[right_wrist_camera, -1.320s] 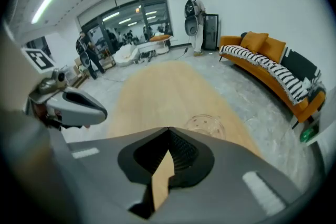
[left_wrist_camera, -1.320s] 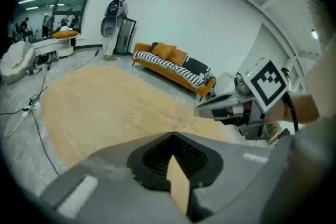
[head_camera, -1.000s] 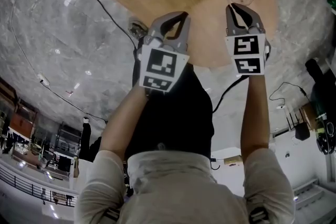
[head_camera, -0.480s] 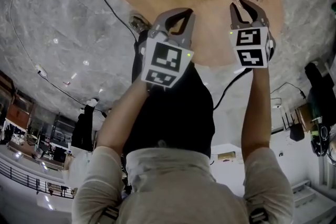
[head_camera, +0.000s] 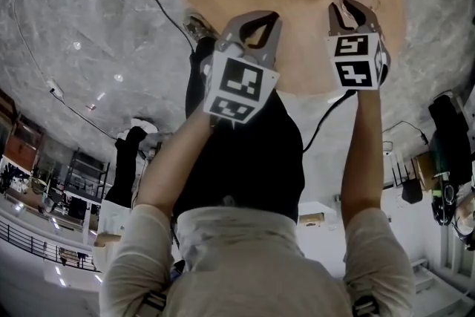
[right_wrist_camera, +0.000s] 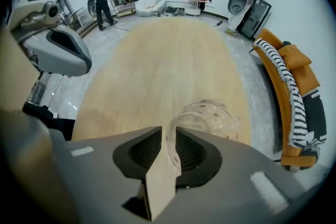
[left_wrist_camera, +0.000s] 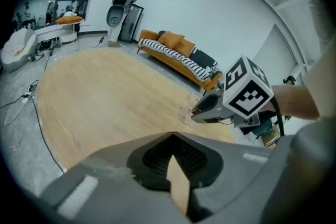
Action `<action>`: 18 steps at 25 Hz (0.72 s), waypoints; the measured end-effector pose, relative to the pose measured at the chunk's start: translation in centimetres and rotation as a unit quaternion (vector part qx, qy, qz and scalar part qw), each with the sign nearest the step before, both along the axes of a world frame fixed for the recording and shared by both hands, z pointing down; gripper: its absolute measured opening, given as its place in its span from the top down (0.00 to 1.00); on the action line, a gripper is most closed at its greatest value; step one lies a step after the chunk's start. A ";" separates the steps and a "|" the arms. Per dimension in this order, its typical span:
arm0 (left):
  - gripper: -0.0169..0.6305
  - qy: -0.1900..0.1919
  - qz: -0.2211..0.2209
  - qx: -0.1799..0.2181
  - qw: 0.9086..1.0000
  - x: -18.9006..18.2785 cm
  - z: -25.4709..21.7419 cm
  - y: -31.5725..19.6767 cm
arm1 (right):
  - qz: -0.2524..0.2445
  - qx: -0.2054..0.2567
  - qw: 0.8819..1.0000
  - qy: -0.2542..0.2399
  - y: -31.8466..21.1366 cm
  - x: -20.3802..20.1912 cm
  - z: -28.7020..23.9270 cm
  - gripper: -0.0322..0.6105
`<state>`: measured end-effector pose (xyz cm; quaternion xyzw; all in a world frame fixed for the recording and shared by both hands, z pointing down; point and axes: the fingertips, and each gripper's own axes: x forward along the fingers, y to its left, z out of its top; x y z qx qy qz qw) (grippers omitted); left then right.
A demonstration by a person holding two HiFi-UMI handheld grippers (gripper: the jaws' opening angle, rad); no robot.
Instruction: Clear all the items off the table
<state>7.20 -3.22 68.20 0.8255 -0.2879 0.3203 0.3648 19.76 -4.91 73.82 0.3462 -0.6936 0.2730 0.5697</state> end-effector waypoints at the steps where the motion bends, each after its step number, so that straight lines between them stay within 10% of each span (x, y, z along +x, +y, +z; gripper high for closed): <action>1: 0.94 -0.001 -0.001 -0.001 1.000 0.0 0.1 0.0 | -0.001 -0.001 1.000 0.001 0.0 0.0 0.1 0.81; 18: 0.94 -0.008 -0.014 -0.011 1.000 -1.2 1.0 0.7 | -0.044 -0.026 0.995 0.091 0.3 0.8 1.6 0.84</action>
